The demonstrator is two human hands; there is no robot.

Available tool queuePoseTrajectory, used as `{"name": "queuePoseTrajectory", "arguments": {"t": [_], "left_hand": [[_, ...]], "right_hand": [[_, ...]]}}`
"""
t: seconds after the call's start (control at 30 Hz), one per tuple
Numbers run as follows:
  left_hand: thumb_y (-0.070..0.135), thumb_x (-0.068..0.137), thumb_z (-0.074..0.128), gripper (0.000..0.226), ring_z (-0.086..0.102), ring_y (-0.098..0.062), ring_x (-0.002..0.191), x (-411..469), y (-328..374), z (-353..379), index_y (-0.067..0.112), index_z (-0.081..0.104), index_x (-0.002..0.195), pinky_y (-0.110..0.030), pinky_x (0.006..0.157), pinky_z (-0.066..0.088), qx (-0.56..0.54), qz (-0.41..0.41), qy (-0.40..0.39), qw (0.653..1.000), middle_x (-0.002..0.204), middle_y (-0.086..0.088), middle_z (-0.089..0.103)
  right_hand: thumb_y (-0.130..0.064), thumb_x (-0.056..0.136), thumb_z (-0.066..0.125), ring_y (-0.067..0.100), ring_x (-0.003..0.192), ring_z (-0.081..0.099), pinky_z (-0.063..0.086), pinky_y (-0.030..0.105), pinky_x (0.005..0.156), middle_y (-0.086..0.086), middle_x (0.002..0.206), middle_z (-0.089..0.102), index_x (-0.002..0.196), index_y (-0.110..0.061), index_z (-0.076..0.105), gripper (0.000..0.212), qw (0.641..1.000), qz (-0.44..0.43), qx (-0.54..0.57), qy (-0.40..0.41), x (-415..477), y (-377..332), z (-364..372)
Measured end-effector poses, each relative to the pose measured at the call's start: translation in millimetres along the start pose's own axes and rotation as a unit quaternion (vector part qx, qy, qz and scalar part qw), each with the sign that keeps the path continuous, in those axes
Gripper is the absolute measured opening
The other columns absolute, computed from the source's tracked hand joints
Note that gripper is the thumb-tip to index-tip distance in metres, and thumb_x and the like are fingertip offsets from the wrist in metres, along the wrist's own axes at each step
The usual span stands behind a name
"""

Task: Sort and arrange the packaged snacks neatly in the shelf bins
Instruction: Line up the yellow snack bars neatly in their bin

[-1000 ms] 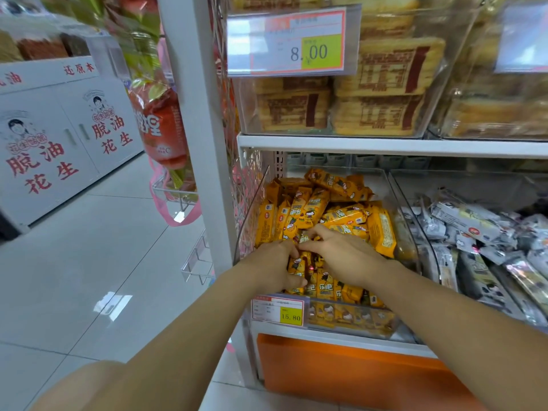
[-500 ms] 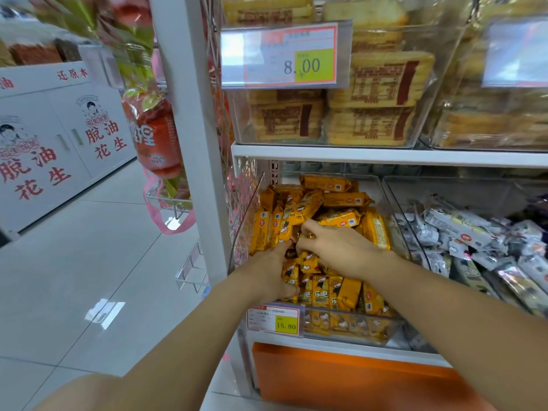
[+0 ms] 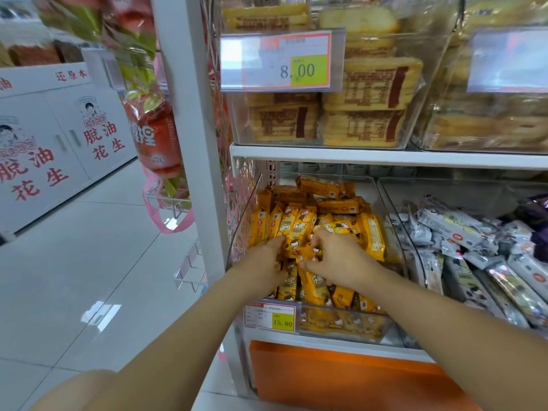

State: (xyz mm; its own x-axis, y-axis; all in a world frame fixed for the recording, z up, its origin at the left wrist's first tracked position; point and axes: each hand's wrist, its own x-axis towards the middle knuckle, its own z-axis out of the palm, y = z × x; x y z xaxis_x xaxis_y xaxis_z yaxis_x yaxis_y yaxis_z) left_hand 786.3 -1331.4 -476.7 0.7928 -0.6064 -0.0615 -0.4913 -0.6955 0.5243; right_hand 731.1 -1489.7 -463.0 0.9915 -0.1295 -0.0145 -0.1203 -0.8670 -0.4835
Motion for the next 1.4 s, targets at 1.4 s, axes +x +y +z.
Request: {"name": "queuePoseTrajectory", "arguments": {"t": [1.4], "left_hand": [[0.033, 0.083, 0.063, 0.066, 0.050, -0.006, 0.059, -12.2, 38.6, 0.2, 0.039, 0.033, 0.142, -0.019, 0.054, 0.038, -0.064, -0.032, -0.114, 0.991, 0.073, 0.007, 0.052]], "right_hand": [[-0.016, 0.082, 0.067, 0.020, 0.098, 0.055, 0.047, 0.032, 0.075, -0.001, 0.109, 0.058, 0.116, -0.026, 0.057, 0.037, 0.934, -0.143, -0.269, -0.186, -16.2, 28.9, -22.6]]}}
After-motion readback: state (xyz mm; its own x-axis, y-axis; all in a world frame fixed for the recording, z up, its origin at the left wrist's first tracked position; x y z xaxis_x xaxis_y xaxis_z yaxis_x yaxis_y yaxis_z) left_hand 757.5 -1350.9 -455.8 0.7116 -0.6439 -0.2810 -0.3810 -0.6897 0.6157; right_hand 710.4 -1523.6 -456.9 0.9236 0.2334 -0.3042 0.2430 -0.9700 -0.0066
